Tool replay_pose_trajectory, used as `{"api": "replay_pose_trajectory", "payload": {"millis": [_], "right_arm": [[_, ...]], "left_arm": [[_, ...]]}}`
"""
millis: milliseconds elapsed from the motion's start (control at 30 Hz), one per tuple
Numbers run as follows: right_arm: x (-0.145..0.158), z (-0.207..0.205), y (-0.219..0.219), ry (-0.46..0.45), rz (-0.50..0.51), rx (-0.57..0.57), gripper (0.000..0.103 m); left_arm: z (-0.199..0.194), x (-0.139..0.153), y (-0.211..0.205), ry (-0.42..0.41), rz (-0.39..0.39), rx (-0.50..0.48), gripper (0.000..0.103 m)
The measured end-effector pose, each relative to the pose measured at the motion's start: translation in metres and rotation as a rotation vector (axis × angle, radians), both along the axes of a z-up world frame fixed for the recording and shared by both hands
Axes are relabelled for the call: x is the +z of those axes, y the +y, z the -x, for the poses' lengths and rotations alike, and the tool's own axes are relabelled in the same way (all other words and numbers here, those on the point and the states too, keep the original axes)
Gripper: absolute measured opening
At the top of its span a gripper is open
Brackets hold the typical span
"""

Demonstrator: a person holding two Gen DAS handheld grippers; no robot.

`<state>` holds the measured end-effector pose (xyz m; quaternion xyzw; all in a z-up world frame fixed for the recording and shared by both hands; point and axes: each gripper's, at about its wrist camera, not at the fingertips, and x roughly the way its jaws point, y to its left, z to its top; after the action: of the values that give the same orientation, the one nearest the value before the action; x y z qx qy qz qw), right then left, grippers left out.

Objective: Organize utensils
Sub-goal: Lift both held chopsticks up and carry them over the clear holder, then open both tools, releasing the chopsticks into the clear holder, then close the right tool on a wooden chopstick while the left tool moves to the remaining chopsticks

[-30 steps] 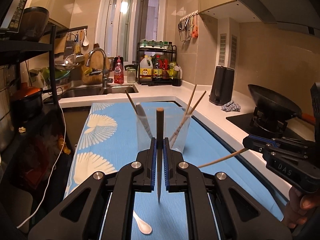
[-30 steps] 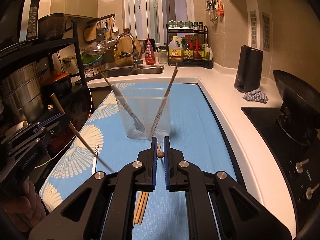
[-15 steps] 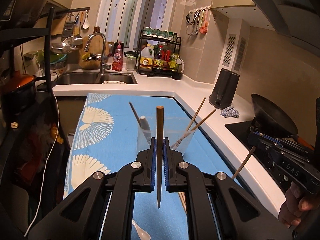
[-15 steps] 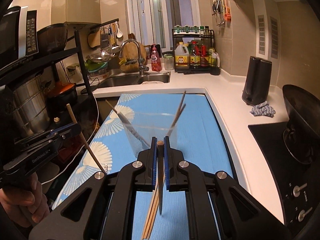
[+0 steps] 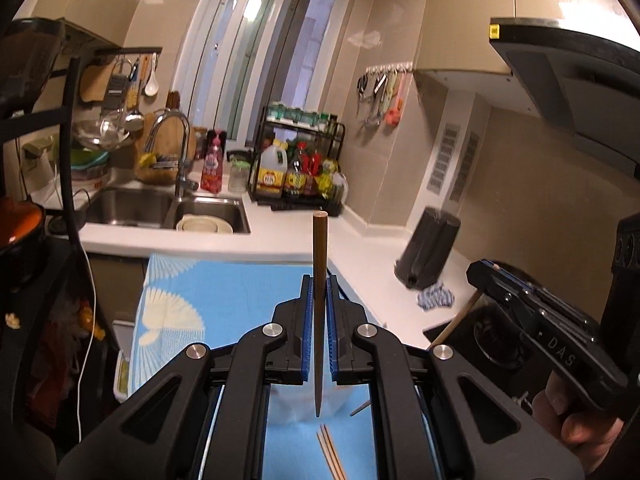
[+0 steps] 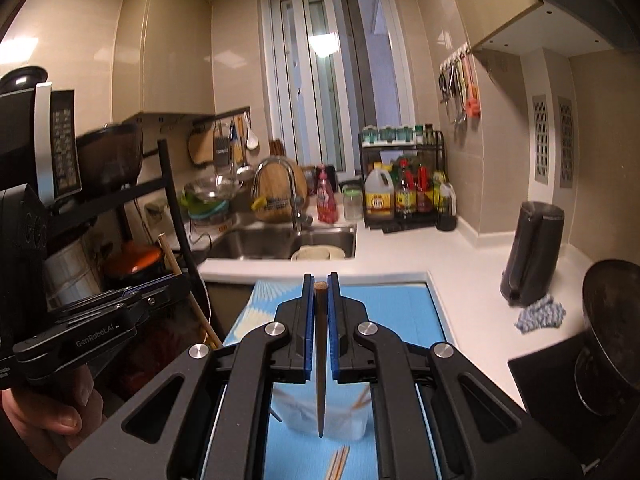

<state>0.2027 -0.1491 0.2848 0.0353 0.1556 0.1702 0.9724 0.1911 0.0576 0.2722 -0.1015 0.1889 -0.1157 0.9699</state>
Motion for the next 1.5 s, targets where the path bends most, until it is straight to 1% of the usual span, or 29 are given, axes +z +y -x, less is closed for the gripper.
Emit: {"api": "replay_pose_trajectory", "payload": {"millis": [67,100,167,233,267,400,467,533,600,667,700,733,833,933,1067,1200,1267,1333,1400,1500], "right_arm": [[0.002,-0.011,0.003,-0.031,-0.008,-0.016,0.006],[0.000,-0.018,0.004,-0.044,-0.010,-0.026,0.006],[-0.007,-0.034,0.006,-0.042,0.002,-0.053,0.006],[-0.020,-0.049,0.008,-0.017,0.001,-0.053,0.006],[-0.030,-0.057,0.008,0.006,0.005,-0.058,0.006],[-0.070,-0.075,0.009,0.084,0.017,-0.050,0.006],[-0.087,-0.079,0.011,0.124,0.033,-0.044,0.006],[-0.099,-0.081,0.013,0.160,0.050,-0.038,0.009],[-0.106,-0.079,0.016,0.181,0.075,-0.039,0.015],[-0.107,-0.073,0.015,0.171,0.090,-0.053,0.034],[-0.106,-0.069,0.013,0.164,0.096,-0.062,0.038],[-0.104,-0.066,0.012,0.155,0.102,-0.071,0.040],[-0.097,-0.055,0.005,0.133,0.103,-0.091,0.041],[-0.089,-0.037,-0.003,0.095,0.092,-0.110,0.041],[-0.085,-0.004,-0.011,0.038,0.089,-0.118,0.041],[-0.091,0.032,-0.019,0.011,0.081,-0.121,0.041],[-0.099,0.050,-0.022,0.010,0.078,-0.117,0.041],[-0.107,0.065,-0.022,0.004,0.089,-0.114,0.041],[-0.120,0.081,-0.022,0.009,0.100,-0.108,0.041],[-0.142,0.095,-0.022,0.042,0.104,-0.099,0.041]], "left_arm": [[-0.013,0.001,-0.001,-0.014,0.007,0.002,0.007],[-0.021,-0.001,-0.003,-0.027,-0.005,0.011,0.007],[-0.038,-0.010,-0.006,-0.012,-0.022,0.026,0.007],[-0.057,-0.021,-0.007,0.019,-0.029,0.020,0.007],[-0.065,-0.032,-0.010,0.040,-0.043,0.024,0.007],[-0.083,-0.068,-0.019,0.100,-0.095,0.017,0.007],[-0.089,-0.085,-0.021,0.140,-0.104,0.009,0.007],[-0.093,-0.102,-0.023,0.187,-0.116,-0.002,0.007],[-0.092,-0.110,-0.023,0.216,-0.127,-0.001,0.008],[-0.086,-0.109,-0.022,0.213,-0.125,0.005,0.019],[-0.080,-0.106,-0.020,0.195,-0.122,0.014,0.030],[-0.073,-0.100,-0.017,0.170,-0.123,0.026,0.035],[-0.051,-0.081,-0.015,0.100,-0.133,0.046,0.035],[-0.030,-0.069,-0.015,0.045,-0.141,0.062,0.035],[0.004,-0.068,-0.011,0.006,-0.135,0.081,0.036],[0.033,-0.085,-0.006,0.015,-0.120,0.097,0.037],[0.049,-0.099,-0.005,0.018,-0.123,0.109,0.037],[0.064,-0.114,-0.008,0.012,-0.144,0.105,0.041],[0.076,-0.128,-0.011,0.010,-0.158,0.107,0.044],[0.094,-0.153,-0.014,0.018,-0.157,0.106,0.044]]}}
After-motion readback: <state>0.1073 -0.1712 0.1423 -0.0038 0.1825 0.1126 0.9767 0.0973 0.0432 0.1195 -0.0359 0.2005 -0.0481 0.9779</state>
